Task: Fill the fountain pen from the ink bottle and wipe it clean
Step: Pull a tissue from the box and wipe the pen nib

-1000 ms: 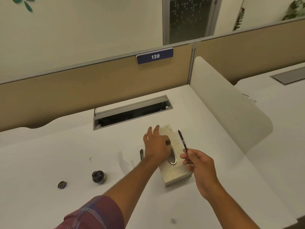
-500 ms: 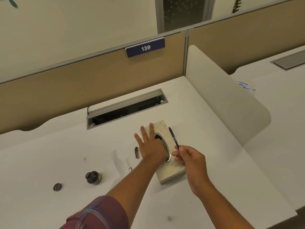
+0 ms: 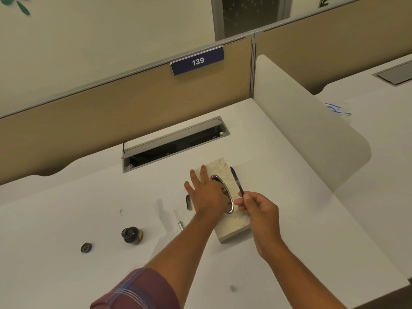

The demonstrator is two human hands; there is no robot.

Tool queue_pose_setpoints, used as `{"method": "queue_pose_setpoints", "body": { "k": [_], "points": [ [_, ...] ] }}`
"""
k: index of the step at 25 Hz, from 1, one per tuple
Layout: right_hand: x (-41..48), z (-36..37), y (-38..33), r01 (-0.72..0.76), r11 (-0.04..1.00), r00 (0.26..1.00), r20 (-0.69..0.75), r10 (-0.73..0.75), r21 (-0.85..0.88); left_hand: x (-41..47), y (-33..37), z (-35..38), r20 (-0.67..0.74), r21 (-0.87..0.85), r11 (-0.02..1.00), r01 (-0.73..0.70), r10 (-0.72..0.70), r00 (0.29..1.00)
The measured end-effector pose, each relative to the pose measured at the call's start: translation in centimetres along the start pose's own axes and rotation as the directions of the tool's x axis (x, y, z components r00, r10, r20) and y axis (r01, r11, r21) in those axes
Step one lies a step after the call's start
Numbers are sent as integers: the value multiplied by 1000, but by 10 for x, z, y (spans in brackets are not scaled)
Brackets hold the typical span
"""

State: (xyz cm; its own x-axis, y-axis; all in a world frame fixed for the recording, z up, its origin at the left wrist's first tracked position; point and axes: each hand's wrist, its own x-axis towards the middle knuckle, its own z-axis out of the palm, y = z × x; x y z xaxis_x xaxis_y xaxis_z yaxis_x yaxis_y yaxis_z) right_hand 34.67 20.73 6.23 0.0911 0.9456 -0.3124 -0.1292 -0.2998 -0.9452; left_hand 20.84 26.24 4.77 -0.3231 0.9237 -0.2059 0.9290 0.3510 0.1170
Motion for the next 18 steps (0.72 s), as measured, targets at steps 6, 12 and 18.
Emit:
{"method": "queue_pose_setpoints", "body": {
  "k": [6, 12, 18],
  "points": [
    [-2, 6, 1, 18, 1000, 999, -26, -19, -17, 0, -10, -30, -53, -198, 980, 24, -36, 998],
    [-3, 10, 4, 27, 999, 998, -47, -28, -32, -11, -39, -58, 3, -808, 582, 91, -151, 988],
    [-16, 19, -7, 57, 997, 997, -55, -60, -61, -37, -88, -66, 224, -957, 148, 251, -175, 959]
  ]
}}
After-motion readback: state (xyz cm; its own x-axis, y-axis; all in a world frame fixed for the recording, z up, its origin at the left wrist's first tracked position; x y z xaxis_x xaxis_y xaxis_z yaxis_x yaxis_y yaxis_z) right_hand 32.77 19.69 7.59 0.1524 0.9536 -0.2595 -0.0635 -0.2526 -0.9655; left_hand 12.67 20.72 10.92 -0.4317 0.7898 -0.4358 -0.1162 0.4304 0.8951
